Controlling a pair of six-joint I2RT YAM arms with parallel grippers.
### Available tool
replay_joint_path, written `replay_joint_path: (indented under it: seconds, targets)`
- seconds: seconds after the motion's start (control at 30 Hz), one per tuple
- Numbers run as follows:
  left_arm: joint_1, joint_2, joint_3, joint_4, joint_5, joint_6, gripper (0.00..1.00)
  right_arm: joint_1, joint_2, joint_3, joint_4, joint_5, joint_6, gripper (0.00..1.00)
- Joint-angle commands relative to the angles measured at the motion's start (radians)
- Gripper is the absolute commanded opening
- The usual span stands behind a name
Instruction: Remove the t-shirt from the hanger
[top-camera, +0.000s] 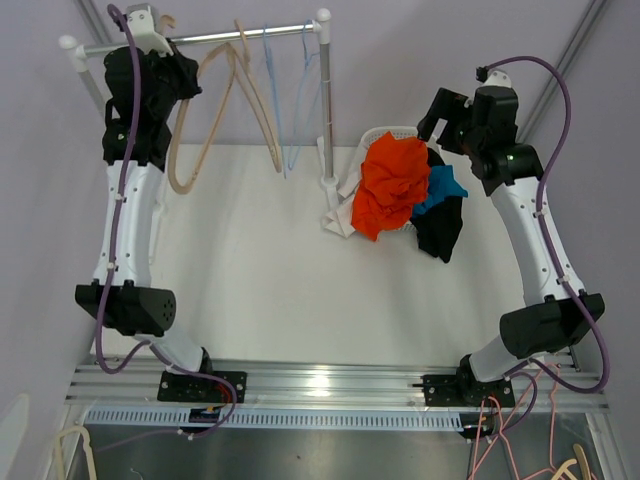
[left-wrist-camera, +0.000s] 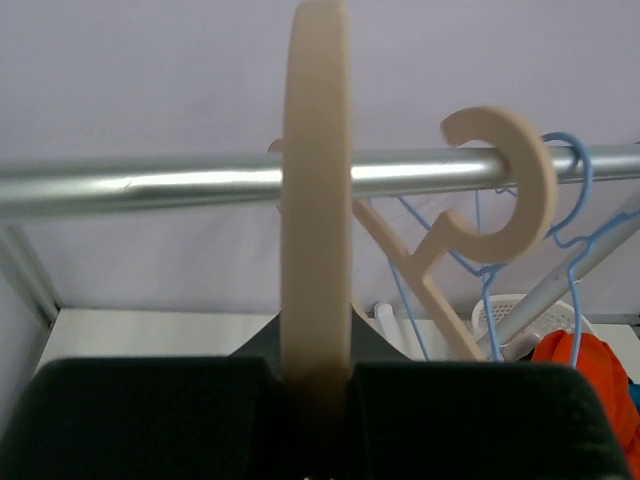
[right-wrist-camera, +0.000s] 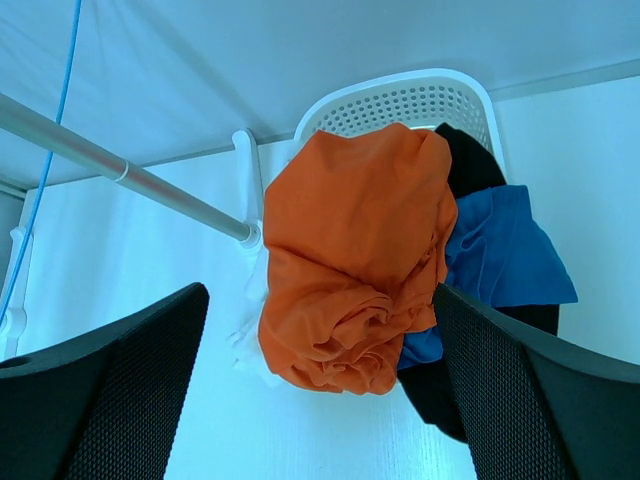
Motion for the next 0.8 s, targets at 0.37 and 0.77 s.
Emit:
replay_joint_path:
  seconds: [0.37,0.77]
  targets:
    - [-0.047,0.309,0.466,-0.134,-0.06,0.066,0.01,-0.005,-0.085,-0.073,0.089,-0.051,0.0,0.99]
    - [-0.079,0.315,0.401,-0.105,-0.135,0.129,0.01,-0.011,-0.104,-0.125,0.126,-0.085,0.01,0.99]
